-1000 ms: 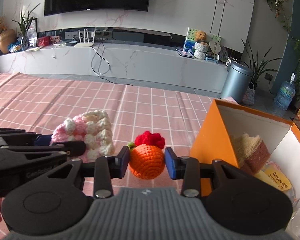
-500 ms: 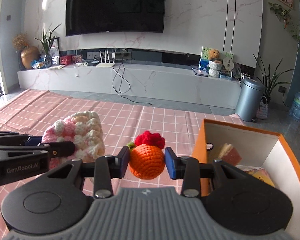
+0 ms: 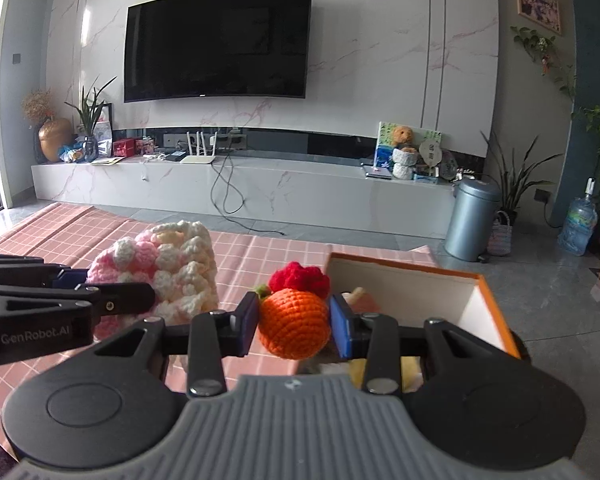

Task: Organize soft objects
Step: 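Carry the crocheted ball and orange fruit over the orange box with both tools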

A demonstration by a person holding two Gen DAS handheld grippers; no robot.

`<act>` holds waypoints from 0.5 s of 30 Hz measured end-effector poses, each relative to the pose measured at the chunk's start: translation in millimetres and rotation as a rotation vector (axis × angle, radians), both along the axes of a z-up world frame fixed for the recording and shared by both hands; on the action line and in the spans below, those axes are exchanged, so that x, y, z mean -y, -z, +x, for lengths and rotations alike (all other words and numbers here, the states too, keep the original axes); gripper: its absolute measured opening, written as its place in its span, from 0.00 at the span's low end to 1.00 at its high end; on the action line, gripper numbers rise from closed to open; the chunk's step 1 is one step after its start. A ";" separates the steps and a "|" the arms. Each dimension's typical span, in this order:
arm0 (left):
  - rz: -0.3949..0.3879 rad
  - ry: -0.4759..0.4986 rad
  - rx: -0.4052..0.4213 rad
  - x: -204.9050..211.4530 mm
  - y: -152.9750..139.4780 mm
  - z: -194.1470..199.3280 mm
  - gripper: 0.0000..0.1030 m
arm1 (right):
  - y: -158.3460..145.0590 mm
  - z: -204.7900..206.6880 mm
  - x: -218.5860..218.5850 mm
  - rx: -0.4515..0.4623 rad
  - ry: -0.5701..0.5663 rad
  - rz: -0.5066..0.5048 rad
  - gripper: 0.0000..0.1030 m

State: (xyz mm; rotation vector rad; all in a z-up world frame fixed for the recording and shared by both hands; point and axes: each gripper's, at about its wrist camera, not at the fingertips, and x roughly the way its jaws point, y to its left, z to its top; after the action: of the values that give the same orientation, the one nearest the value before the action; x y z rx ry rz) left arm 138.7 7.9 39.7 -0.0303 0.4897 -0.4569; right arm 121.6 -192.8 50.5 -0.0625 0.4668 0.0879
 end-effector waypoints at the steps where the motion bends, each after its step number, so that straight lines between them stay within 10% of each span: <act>1: 0.001 0.008 -0.001 5.1 -1.6 -1.3 0.30 | -1.8 -4.4 7.0 0.000 0.004 -0.002 0.37; 15: 0.112 0.207 0.000 98.8 -1.3 -16.6 0.30 | -2.2 -26.6 101.5 -0.064 0.090 -0.026 0.37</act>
State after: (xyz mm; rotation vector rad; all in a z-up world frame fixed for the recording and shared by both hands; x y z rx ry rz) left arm 122.1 -90.9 41.0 0.1295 0.5203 -0.6312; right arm 95.0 -294.3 52.7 -0.0644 0.5338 -0.0043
